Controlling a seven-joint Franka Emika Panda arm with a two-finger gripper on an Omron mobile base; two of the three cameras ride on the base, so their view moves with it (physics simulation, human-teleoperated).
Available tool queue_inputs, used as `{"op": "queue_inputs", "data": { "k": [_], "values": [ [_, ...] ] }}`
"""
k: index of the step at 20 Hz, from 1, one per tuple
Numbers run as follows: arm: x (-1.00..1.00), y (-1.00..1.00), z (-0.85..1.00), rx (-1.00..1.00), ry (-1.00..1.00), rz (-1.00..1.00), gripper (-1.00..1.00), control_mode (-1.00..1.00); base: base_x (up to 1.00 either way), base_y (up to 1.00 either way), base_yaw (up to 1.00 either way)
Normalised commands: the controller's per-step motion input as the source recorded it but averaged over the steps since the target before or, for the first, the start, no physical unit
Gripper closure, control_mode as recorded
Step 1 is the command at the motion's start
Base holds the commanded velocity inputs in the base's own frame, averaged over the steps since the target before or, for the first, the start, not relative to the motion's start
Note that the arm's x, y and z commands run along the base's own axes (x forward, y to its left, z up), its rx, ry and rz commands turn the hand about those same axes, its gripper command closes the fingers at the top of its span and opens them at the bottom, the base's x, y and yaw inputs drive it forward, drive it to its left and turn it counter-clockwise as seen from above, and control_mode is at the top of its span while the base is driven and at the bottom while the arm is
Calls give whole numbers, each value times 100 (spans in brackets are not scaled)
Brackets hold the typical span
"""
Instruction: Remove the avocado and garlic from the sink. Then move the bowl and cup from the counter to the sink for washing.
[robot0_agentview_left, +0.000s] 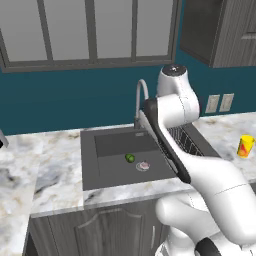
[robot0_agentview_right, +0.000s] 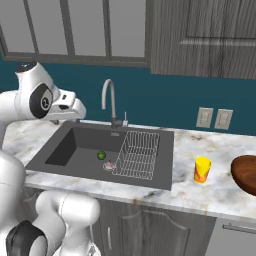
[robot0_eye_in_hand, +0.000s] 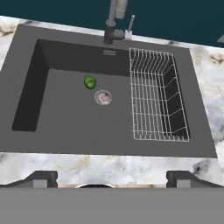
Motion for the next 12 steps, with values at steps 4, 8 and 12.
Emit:
{"op": "queue_inputs", "data": {
  "k": [4,8,12],
  "values": [
    [-1,39,-16,0,0,-7,-100,-100,0,0,0],
    [0,38,-21,0,0,-9,-100,-100,0,0,0],
    [3,34,-27,0,1,-12,-100,-100,0,0,0]
  ]
}}
